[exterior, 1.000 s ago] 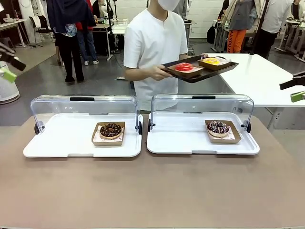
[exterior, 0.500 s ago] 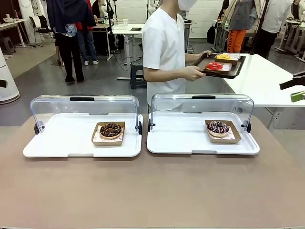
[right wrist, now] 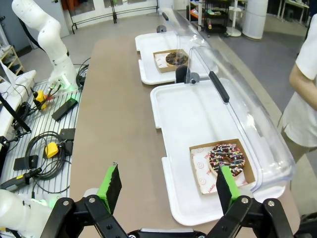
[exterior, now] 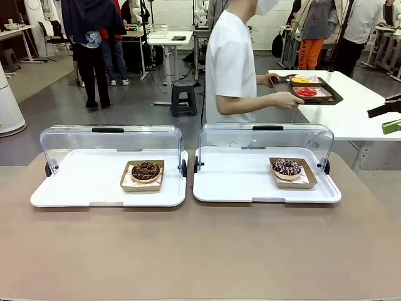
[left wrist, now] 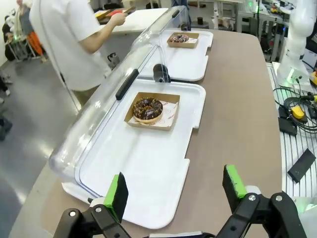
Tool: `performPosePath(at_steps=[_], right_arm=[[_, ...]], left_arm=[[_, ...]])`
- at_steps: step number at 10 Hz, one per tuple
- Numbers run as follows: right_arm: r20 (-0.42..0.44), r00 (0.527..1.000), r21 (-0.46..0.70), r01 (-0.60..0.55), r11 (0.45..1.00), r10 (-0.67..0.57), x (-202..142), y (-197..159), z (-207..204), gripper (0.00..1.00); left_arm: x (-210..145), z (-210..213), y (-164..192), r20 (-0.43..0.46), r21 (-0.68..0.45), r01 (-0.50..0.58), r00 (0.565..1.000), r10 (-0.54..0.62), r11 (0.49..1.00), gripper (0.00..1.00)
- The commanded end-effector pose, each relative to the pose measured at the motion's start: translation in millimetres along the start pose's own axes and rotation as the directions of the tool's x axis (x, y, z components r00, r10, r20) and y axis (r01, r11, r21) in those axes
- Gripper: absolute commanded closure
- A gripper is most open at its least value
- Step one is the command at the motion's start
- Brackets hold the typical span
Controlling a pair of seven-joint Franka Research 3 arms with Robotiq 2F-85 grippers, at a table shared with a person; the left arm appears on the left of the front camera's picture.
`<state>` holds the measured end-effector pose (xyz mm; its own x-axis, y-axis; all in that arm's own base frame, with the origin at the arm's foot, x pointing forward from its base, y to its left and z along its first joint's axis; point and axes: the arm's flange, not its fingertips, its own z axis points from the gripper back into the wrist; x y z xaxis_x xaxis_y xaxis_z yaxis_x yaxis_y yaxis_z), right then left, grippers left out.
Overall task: Provide the desired donut to the person.
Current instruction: Place the picked Paper togo box onto the Handle tray extended by the person.
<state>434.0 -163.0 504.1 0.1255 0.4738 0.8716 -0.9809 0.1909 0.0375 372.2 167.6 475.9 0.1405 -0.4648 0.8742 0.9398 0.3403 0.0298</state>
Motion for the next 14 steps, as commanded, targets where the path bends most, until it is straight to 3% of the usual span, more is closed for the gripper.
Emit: performPosePath(at_steps=[1,4,14], right_arm=[[0.001,1.000,0.002,-0.001,1.000,0.001,0.8,0.4,-1.2,0.00],[0.001,1.000,0.002,-0.001,1.000,0.001,0.8,0.4,-1.2,0.00],[0.001,1.000,0.002,-0.001,1.000,0.001,0.8,0.4,-1.2,0.00]], left_arm=[[1.3,-4.5,-0.7,-0.019,0.005,-0.052,0.998,0.052,0.999,0.00],[3.3,-6.7,2.9,-0.041,-0.004,-0.093,0.995,0.092,0.996,0.00],[0.9,-6.3,2.0,-0.014,-0.007,-0.058,0.998,0.058,0.998,0.00]])
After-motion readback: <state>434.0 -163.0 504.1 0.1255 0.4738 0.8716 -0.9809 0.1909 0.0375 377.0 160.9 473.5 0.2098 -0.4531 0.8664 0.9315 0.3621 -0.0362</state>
